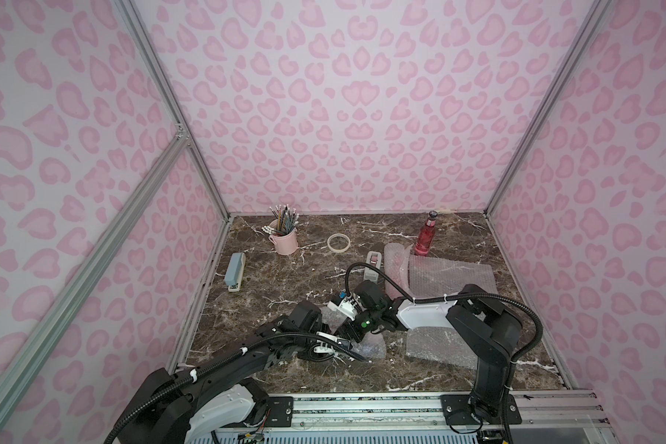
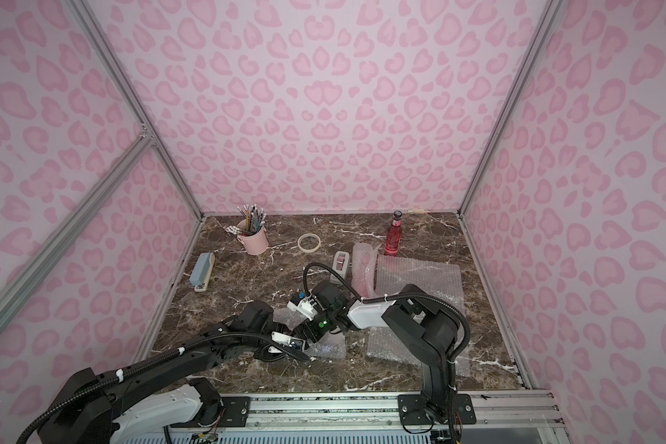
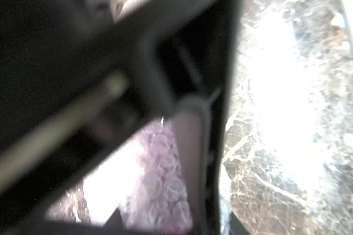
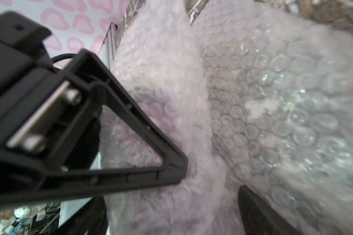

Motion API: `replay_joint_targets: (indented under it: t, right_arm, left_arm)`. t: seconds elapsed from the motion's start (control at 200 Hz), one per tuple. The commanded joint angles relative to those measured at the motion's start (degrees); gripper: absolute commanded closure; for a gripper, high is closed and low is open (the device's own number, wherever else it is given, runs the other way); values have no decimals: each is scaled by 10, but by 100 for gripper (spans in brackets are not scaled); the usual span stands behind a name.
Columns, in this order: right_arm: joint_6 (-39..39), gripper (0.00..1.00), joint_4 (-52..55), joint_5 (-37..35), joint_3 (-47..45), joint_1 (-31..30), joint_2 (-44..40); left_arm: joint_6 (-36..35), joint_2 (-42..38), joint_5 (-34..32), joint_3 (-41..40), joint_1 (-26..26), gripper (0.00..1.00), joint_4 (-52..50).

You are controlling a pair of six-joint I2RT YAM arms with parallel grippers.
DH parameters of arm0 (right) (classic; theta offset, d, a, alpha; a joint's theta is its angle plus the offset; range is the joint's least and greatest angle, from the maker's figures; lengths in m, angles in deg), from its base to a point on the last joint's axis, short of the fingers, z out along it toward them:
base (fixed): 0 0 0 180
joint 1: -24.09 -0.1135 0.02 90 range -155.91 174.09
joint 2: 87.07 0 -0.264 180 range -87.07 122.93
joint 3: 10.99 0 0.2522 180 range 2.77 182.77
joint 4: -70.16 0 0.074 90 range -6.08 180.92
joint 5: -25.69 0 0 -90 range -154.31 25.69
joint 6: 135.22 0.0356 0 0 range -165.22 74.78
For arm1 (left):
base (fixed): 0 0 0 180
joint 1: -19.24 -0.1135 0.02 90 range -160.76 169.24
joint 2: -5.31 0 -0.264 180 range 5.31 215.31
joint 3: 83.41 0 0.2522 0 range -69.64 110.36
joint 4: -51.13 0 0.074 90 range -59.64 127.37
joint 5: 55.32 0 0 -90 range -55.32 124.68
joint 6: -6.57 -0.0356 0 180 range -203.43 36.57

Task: Wrap wine bottles in bubble wrap
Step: Wrap the wine bottle in bubble wrap.

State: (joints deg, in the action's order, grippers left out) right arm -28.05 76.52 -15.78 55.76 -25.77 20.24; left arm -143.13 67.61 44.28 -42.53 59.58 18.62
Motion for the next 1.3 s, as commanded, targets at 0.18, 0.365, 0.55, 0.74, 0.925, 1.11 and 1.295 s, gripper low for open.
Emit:
replay_joint_targets:
  t: [0.18, 0.365, 0.55, 0.74, 0.925, 1.11, 1.295]
  right_arm:
    - [-25, 4, 74, 7, -18, 23, -48]
    - [-67, 5, 93, -27, -37, 48, -92]
    - [-164, 13, 75, -165, -88, 71, -191]
    - [-290, 17, -60, -223, -203, 60, -338]
    - [-385, 17, -96, -280, -240, -17, -356]
    - [-452, 18, -120, -390, -247, -113, -316]
    - [-524, 21, -187, -404, -267, -156, -289]
  left_arm:
    - [47, -6, -108, 1, -15, 57, -67]
    - [59, -18, -95, 1, -22, 56, -78]
    - [99, -18, -41, 9, -41, 56, -91]
    - [135, -1, 8, 28, -58, 56, -137]
    - [176, 37, 65, 52, -74, 56, -169]
    - [204, 73, 97, 71, -88, 55, -189]
    - [217, 97, 106, 80, -90, 55, -206]
